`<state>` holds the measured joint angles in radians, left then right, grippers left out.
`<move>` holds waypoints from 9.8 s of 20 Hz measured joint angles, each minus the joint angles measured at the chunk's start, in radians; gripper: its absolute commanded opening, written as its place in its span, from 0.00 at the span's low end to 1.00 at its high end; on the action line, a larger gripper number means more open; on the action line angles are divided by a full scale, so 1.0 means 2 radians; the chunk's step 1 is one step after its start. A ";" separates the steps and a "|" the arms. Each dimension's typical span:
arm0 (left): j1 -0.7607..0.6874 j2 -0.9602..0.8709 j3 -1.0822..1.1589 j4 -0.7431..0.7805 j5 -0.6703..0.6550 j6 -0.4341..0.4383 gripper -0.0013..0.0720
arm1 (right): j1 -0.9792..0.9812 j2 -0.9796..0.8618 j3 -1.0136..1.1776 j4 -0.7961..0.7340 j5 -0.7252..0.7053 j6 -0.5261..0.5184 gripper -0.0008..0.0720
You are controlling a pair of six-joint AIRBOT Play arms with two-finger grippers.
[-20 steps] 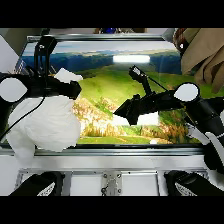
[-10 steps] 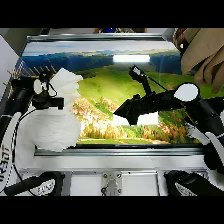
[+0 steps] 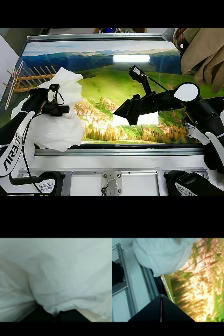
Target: Fold the clothes and pants, and hang the long-sleeved shirts on hangers.
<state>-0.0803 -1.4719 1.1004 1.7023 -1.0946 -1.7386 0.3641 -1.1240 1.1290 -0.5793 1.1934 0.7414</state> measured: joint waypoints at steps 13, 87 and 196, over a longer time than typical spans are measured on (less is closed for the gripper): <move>-0.309 0.010 0.288 -0.004 0.052 0.000 0.25 | -0.167 0.035 0.007 -0.014 -0.048 0.098 0.03; -0.003 0.157 0.150 -0.439 0.105 0.105 0.04 | -0.267 -0.011 0.263 -0.141 -0.008 0.339 0.71; -0.198 -0.176 0.353 -0.323 -0.094 0.135 1.00 | -0.377 -0.028 -0.048 -0.225 -0.038 0.353 0.99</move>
<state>-0.4767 -1.8236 1.8069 1.0554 -1.2823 -1.4677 -0.3904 -1.1797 1.0325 -1.0298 1.1172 1.4467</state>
